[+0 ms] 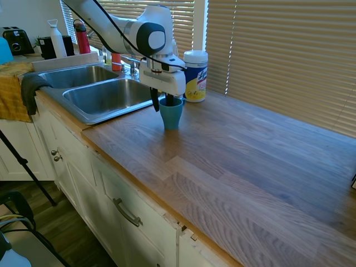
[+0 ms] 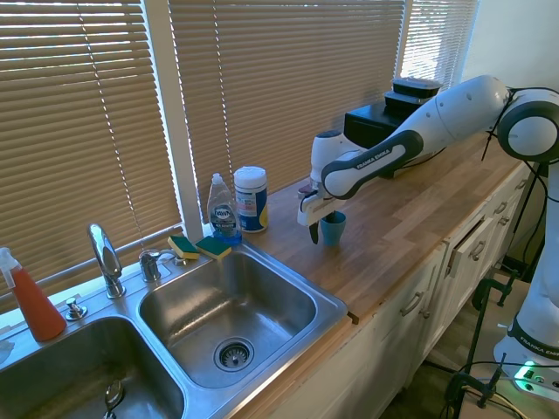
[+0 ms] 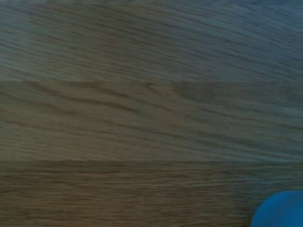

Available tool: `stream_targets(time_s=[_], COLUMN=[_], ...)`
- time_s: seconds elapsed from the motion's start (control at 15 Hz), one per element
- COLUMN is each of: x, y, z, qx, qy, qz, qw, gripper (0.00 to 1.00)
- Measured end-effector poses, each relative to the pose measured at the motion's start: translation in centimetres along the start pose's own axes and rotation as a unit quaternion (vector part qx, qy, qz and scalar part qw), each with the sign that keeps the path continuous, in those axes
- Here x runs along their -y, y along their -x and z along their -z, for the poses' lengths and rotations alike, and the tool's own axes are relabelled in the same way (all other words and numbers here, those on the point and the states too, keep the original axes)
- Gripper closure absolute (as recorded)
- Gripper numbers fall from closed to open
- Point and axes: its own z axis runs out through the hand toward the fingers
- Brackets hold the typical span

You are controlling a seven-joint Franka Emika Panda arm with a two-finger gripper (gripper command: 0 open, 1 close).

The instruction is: Put the mug in the sink

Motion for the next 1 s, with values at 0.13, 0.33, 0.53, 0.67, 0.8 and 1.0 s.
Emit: stream_targets(time_s=[0.13,0.33,0.53,0.67,0.8,1.0], x=[-0.1,-0.3,-0.5,-0.6,-0.9,-0.5], y=[0.0,0.0,-0.4,-0.5,0.2,3.0], z=[-0.5,-0.8,-0.8,0.0,0.7,3.8], qx=[0.000,-0.002,-0.006,-0.010,-0.013,-0.033], qy=[-0.002,-0.006,-0.010,-0.016,-0.020,-0.036], qz=[-0.001,-0.004,-0.007,-0.008,-0.005,0.007], qw=[1.0000,1.0000,0.9999,0.9998,0.9997,0.9988], gripper=[1.00,1.00,1.00,1.00,1.00,1.00])
